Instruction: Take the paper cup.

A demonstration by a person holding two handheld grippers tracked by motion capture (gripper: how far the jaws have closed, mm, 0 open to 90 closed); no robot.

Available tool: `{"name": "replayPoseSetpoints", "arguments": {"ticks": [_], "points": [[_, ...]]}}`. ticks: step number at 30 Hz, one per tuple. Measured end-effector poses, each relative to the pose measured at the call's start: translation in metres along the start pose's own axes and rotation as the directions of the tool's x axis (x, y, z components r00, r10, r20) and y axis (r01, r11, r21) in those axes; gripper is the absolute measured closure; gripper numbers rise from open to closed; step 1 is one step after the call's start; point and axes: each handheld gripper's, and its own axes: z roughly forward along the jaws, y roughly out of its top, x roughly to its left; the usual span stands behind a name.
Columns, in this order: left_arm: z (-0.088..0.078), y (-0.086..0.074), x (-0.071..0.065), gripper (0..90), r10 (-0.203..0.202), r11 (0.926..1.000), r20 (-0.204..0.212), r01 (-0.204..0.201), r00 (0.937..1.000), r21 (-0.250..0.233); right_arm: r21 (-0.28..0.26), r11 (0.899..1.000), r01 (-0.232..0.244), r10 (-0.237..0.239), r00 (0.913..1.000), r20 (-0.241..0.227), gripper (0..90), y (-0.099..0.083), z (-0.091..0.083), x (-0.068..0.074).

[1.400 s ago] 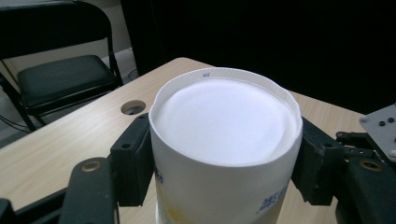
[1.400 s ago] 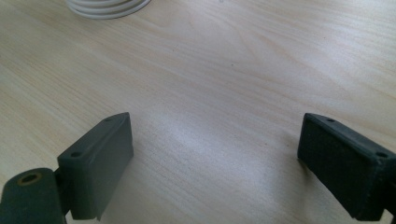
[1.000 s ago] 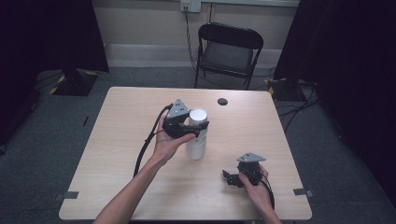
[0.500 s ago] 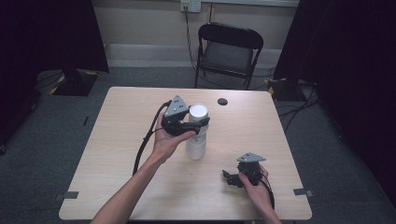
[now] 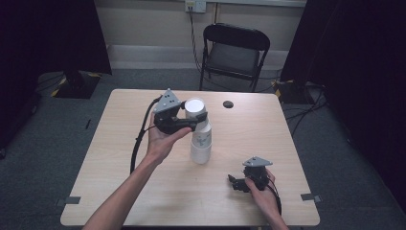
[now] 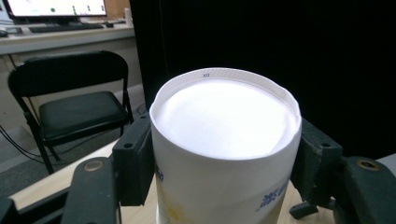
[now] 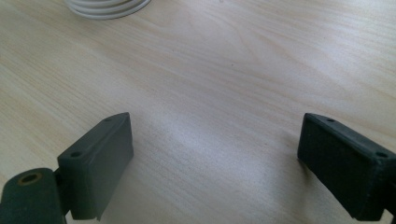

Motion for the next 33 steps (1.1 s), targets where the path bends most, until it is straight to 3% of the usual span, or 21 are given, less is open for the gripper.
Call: {"name": "replayPoseSetpoints", "arguments": {"ticks": [7, 8, 12, 18, 21, 22, 25, 30, 33], "points": [[-0.023, -0.003, 0.009, 34.9, -0.02, 0.9998, 0.0, 0.02, 0.9998, -0.005, 0.0, 1.0, 0.0, 0.0, 1.0, 0.0, 10.1, 0.0, 0.0, 0.0], [-0.031, -0.009, 0.011, 35.0, -0.009, 1.0, -0.019, 0.009, 0.9998, 0.005, 0.0, 1.0, 0.0, 0.0, 1.0, 0.0, 10.1, 0.0, 0.0, 0.0], [-0.046, -0.02, 0.016, 35.0, -0.042, 0.9991, -0.021, 0.042, 0.9989, 0.006, 0.0, 1.0, 0.0, 0.0, 1.0, 0.0, 10.1, 0.0, 0.0, 0.0], [-0.062, -0.035, 0.019, 34.9, -0.052, 0.9981, 0.0, 0.051, 0.9987, 0.035, 0.0, 1.0, -0.007, 0.007, 0.9999, 0.009, 10.1, 0.0, 0.0, 0.001], [-0.066, -0.04, 0.018, 34.9, -0.056, 0.9976, 0.0, 0.056, 0.9984, 0.041, -0.001, 1.0, -0.009, 0.009, 0.9999, 0.012, 10.2, 0.0, 0.0, 0.001], [-0.069, -0.044, 0.016, 34.9, -0.079, 0.9961, 0.014, 0.078, 0.9968, 0.042, -0.001, 1.0, -0.014, 0.014, 0.9999, 0.005, 10.6, 0.0, -0.001, 0.001], [-0.073, -0.05, 0.014, 35.0, -0.094, 0.9949, 0.033, 0.093, 0.995, 0.038, -0.002, 1.0, -0.017, 0.017, 0.9998, 0.003, 10.8, 0.0, -0.001, 0.001], [-0.078, -0.069, 0.007, 35.2, -0.119, 0.9913, 0.03, 0.117, 0.9924, 0.06, -0.022, 1.0, -0.015, 0.015, 0.9993, -0.036, 14.2, 0.0, -0.005, 0.003], [-0.08, -0.077, 0.002, 35.2, -0.111, 0.9913, 0.033, 0.109, 0.9932, 0.074, -0.032, 0.999, -0.005, 0.004, 0.9992, -0.04, 16.7, 0.002, -0.009, 0.007]]}}
